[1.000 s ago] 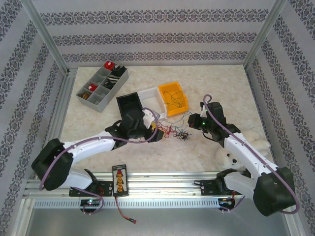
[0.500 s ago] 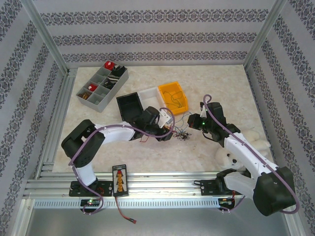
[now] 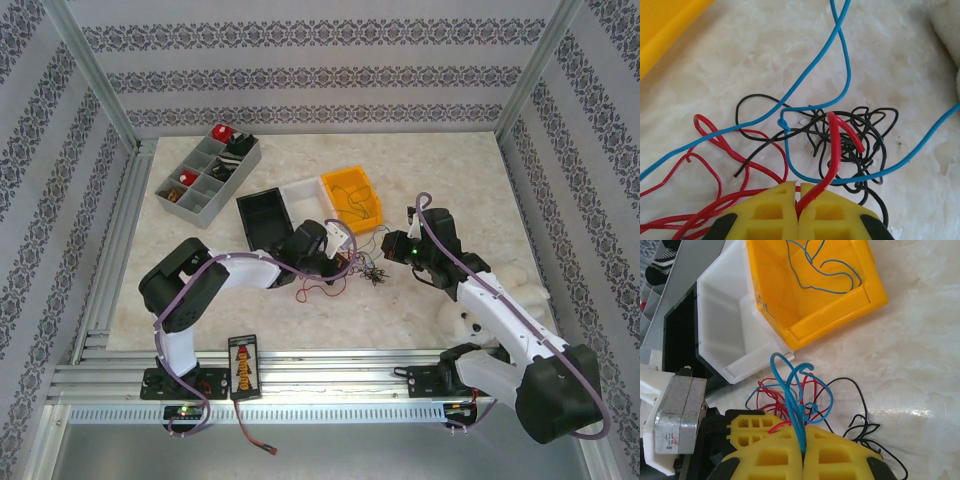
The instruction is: Untangle the cables
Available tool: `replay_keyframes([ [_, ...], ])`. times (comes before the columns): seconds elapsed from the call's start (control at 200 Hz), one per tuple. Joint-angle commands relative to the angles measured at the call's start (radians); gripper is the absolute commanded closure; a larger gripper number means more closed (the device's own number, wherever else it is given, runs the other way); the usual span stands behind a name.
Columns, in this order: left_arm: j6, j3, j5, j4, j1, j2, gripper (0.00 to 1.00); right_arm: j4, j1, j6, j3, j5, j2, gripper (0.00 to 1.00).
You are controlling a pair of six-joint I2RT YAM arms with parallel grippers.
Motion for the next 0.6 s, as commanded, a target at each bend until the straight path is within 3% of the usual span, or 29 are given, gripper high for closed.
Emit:
replay_keyframes([
  [0.0, -0.066, -0.075, -0.058, 0.083, -0.008, -0.068, 1.0, -0.016, -0.007, 0.021, 0.001, 0.033, -0.025, 1.0],
  [0.265, -0.158, -0.326, -0.258, 0.111, 0.005, -0.401, 1.0, -0.045, -0.087, 0.089, -0.049, 0.195, -0.077, 1.0],
  [0.595, -0.254, -0.531, -0.25, 0.074, 0.104, -0.825, 1.0, -0.106, -0.153, 0.151, -0.088, 0.331, -0.092, 1.0],
])
